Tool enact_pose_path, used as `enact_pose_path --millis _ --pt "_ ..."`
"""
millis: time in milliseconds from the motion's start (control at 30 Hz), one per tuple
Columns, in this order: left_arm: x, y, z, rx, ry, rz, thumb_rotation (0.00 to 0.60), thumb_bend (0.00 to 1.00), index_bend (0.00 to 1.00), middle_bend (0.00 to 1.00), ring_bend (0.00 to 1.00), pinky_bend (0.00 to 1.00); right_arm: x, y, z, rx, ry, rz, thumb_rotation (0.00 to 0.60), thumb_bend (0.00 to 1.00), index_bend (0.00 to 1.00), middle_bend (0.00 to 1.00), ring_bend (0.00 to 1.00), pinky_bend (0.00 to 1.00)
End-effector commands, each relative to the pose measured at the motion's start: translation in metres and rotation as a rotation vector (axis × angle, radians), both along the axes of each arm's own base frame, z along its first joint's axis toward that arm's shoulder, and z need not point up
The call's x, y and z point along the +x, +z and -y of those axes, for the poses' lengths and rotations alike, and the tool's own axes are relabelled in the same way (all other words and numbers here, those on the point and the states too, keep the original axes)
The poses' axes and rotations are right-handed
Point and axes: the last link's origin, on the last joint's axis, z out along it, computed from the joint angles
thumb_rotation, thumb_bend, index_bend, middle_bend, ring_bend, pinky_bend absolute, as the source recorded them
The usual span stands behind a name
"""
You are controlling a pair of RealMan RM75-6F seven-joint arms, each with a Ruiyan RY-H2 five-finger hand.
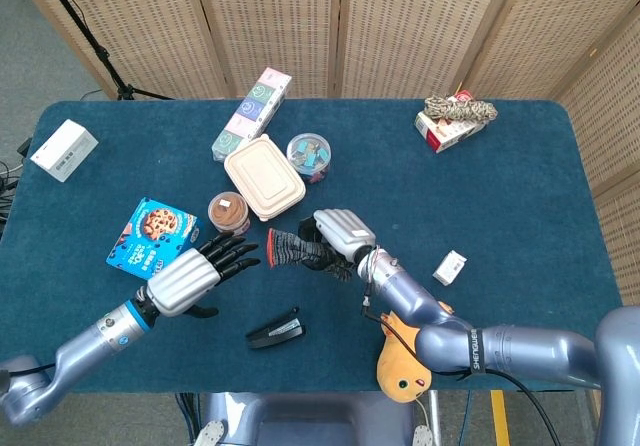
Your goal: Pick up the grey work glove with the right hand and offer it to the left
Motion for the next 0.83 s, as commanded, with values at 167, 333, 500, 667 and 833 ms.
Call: enact_pose_path --millis 167,333,500,667,833 --pt "0.008 -0.007 -0.003 -0.004 -0.011 0.003 0.6 0.0 0.15 0.07 0.04 0.06 0.002 -0.002 -0.003 0.015 0.001 0.012 0.6 0.36 0.55 0.58 0.48 0.56" --pt "0.014 -0.014 -0.004 -0.004 -0.012 -0.005 0.6 0.0 0.14 0.07 0.04 0.06 0.004 -0.001 -0.003 0.018 -0.004 0.035 0.6 0.36 0.55 0.58 0.48 0.56" --pt "0.02 -0.02 -0.003 -0.008 -0.012 -0.002 0.6 0.0 0.15 0.07 0.04 0.06 0.004 0.002 -0.002 0.017 -0.011 0.05 0.6 0.36 0.55 0.58 0.48 0.56" --pt "0.024 -0.024 -0.004 -0.006 -0.012 -0.003 0.6 0.0 0.14 0.07 0.04 0.06 0.002 0.005 -0.002 0.015 -0.015 0.056 0.6 0.36 0.55 0.58 0.48 0.56" --pt "0.025 -0.026 -0.004 -0.003 -0.007 -0.008 0.6 0.0 0.14 0.07 0.04 0.06 0.0 0.007 -0.002 0.012 -0.019 0.057 0.6 0.36 0.55 0.58 0.48 0.56"
